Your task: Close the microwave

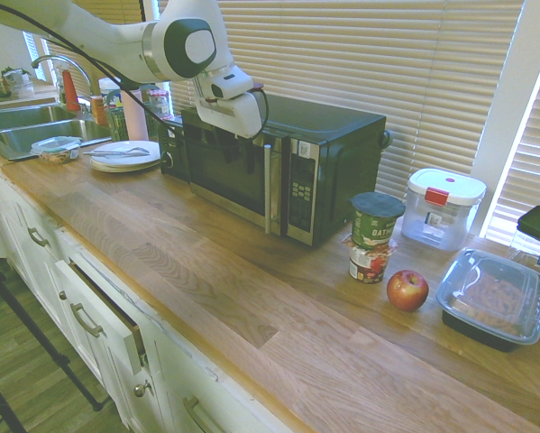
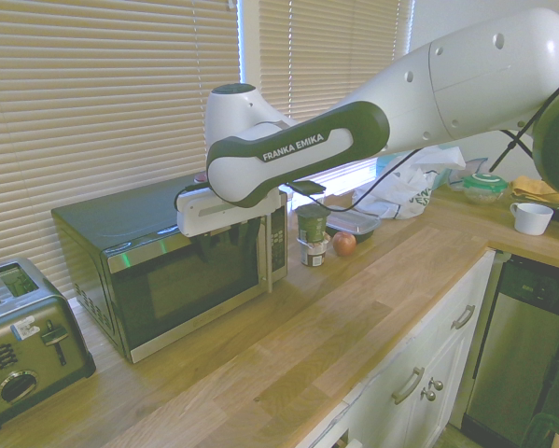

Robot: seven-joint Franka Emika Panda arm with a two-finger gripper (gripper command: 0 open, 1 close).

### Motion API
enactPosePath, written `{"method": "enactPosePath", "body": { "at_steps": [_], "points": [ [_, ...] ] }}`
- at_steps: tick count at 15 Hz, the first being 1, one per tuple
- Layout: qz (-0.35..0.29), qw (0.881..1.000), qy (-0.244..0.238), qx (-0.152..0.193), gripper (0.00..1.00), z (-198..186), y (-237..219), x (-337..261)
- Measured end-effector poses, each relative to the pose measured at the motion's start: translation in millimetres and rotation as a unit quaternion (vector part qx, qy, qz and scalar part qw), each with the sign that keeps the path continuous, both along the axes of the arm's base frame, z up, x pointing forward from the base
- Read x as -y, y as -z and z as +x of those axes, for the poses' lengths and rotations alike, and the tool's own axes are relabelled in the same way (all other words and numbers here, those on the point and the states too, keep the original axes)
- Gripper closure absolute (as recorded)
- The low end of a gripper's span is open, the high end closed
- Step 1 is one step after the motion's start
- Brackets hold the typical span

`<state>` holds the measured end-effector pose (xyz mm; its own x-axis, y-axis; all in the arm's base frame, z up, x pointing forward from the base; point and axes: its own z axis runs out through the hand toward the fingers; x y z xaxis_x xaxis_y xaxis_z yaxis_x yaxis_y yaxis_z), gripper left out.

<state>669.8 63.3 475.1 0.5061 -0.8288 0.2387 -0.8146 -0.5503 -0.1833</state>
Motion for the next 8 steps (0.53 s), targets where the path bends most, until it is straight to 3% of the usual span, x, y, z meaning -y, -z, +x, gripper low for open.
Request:
{"method": "enactPosePath", "body": {
  "at_steps": [3,6,8],
  "points": [
    [-0.002,1.000,-0.031,-0.003,0.00,3,2,3],
    [0.013,0.999,-0.032,-0.007,0.00,-2,7,8],
    [0.020,0.998,-0.039,-0.033,0.00,-24,23,12]
  ]
}}
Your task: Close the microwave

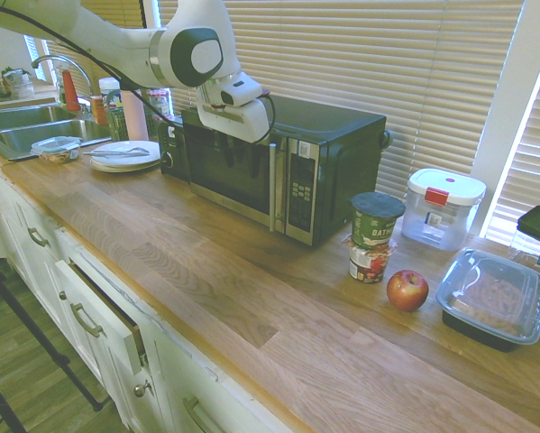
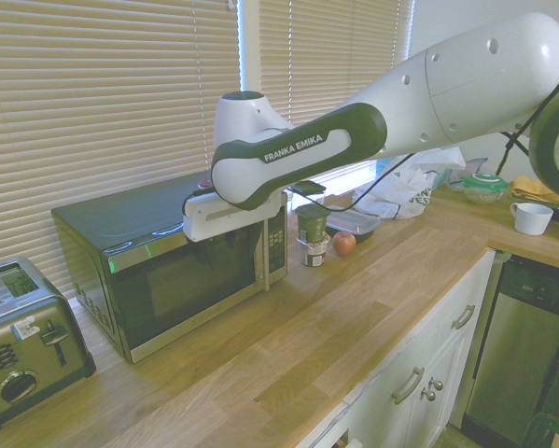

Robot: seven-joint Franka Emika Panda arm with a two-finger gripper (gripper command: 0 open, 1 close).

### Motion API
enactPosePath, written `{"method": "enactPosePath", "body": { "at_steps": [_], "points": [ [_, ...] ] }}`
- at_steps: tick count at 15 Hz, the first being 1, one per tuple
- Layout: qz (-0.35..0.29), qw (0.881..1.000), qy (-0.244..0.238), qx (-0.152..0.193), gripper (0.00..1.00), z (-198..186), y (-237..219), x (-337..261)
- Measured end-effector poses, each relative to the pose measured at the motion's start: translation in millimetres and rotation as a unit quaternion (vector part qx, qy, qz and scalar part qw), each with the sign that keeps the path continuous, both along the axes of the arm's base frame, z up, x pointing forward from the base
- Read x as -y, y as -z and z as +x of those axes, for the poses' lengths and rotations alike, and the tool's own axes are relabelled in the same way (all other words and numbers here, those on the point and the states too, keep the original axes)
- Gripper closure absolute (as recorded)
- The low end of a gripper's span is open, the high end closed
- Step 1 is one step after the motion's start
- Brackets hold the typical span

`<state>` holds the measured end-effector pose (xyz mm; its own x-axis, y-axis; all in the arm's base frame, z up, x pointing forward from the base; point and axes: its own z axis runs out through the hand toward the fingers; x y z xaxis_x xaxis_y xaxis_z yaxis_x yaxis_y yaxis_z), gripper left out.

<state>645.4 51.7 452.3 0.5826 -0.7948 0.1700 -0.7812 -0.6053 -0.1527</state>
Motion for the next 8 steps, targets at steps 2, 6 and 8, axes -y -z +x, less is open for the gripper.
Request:
{"method": "enactPosePath", "body": {
  "at_steps": [2,6,8],
  "points": [
    [0.006,1.000,-0.010,-0.013,0.00,-30,-2,3],
    [0.011,0.999,-0.026,-0.042,0.00,-100,6,16],
    [0.013,0.998,-0.034,-0.056,0.00,-133,20,25]
  ]
}}
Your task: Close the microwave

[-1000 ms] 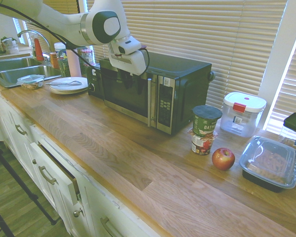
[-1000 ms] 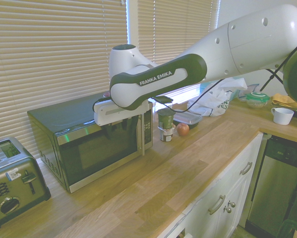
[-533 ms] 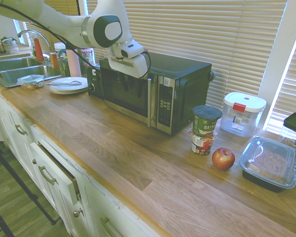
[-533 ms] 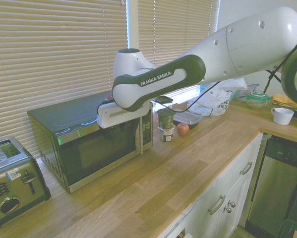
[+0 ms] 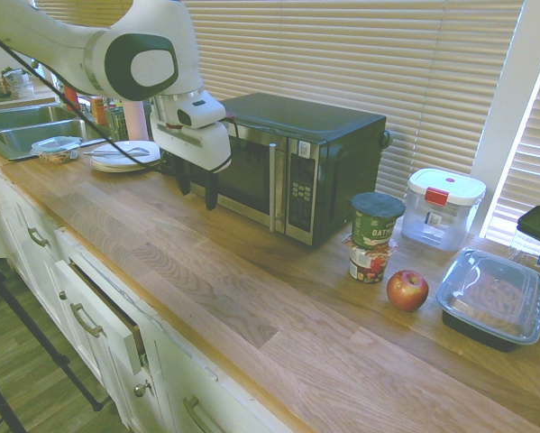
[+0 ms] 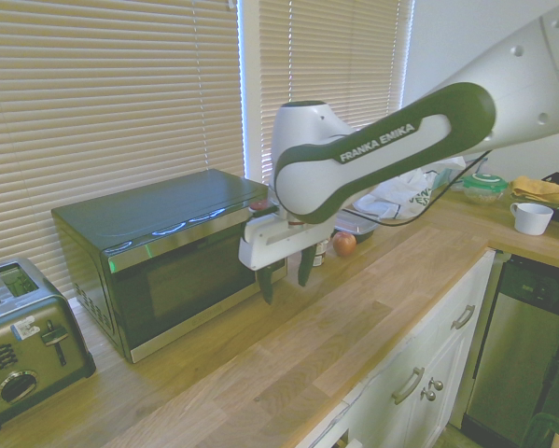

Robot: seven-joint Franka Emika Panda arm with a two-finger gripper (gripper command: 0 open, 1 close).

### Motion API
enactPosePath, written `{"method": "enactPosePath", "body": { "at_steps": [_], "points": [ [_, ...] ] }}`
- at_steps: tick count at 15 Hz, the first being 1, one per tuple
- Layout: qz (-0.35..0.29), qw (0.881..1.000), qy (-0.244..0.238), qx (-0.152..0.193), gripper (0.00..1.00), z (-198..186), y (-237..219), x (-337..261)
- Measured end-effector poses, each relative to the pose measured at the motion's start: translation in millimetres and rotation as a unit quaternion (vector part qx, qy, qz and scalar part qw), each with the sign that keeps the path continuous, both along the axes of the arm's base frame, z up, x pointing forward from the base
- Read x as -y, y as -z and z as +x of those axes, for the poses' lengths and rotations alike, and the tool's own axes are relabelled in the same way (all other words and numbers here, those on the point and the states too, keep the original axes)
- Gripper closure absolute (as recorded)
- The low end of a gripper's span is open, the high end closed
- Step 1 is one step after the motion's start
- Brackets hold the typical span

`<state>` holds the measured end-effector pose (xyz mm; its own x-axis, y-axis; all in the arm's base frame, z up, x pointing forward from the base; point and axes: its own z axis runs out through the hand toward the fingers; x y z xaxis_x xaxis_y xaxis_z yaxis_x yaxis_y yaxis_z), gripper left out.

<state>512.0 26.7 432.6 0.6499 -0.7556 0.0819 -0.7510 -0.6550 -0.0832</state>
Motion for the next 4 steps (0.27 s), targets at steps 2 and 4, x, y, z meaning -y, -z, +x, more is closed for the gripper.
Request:
{"method": "enactPosePath", "body": {
  "at_steps": [2,4],
  "points": [
    [-0.001,1.000,-0.010,-0.014,0.00,-32,22,6],
    [-0.002,1.000,-0.014,-0.026,0.00,-54,45,9]
  ]
}}
